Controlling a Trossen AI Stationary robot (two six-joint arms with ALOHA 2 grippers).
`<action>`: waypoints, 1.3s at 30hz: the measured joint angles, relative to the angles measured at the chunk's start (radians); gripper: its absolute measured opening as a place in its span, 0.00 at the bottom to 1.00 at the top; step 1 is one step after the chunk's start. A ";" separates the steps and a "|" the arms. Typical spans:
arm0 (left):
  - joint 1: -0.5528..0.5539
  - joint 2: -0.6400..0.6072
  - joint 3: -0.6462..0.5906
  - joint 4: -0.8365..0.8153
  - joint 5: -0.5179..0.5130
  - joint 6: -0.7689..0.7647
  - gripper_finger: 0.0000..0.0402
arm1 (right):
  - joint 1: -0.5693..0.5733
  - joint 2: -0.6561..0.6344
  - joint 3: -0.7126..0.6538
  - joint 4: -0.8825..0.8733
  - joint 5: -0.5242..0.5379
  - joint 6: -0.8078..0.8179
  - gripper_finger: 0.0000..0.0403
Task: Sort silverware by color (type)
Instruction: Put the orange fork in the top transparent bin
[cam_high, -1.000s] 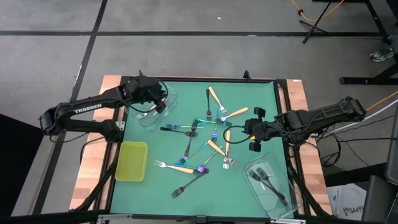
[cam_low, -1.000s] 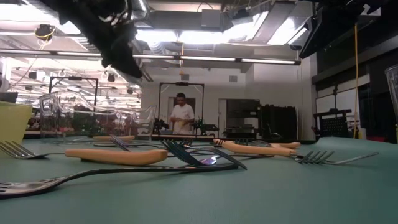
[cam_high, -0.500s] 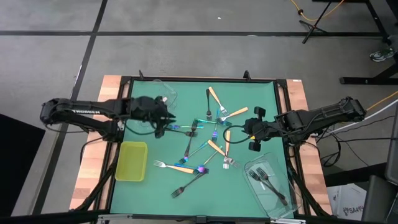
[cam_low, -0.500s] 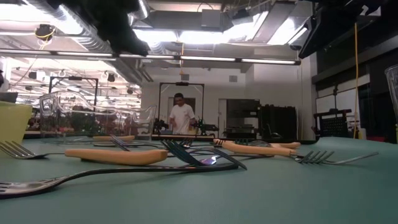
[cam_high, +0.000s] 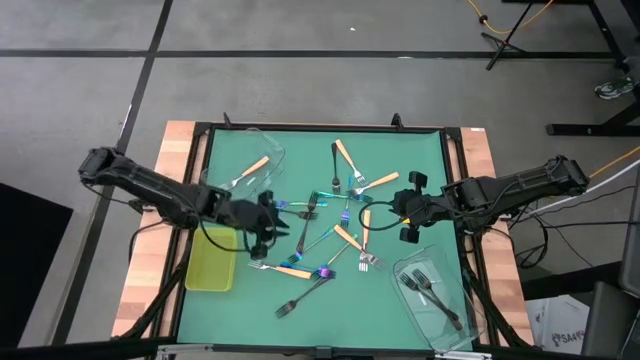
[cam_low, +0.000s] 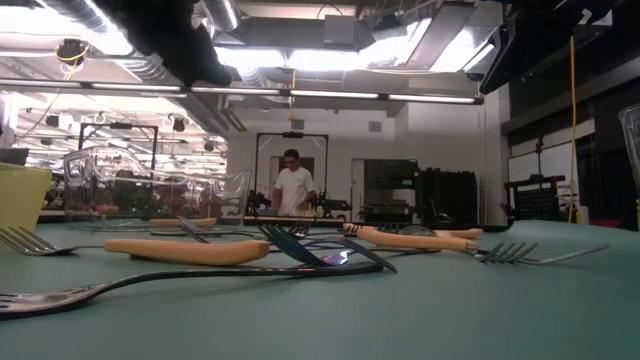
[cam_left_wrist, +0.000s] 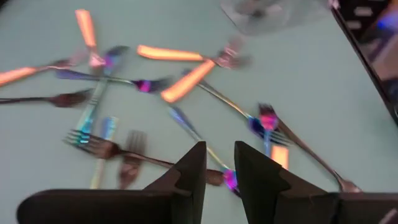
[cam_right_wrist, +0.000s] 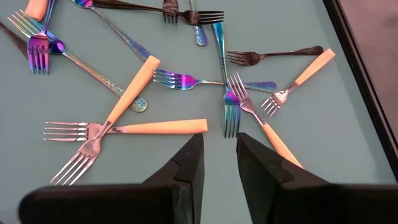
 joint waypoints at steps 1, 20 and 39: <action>-0.017 0.024 0.000 0.004 0.000 -0.001 0.19 | 0.000 0.000 0.000 0.000 0.000 0.000 0.21; -0.194 0.303 0.000 -0.015 0.058 -0.163 0.19 | 0.000 0.000 0.000 0.000 0.000 0.000 0.21; -0.230 0.434 0.004 -0.026 0.040 -0.181 0.19 | 0.000 0.000 0.000 0.000 0.001 0.000 0.21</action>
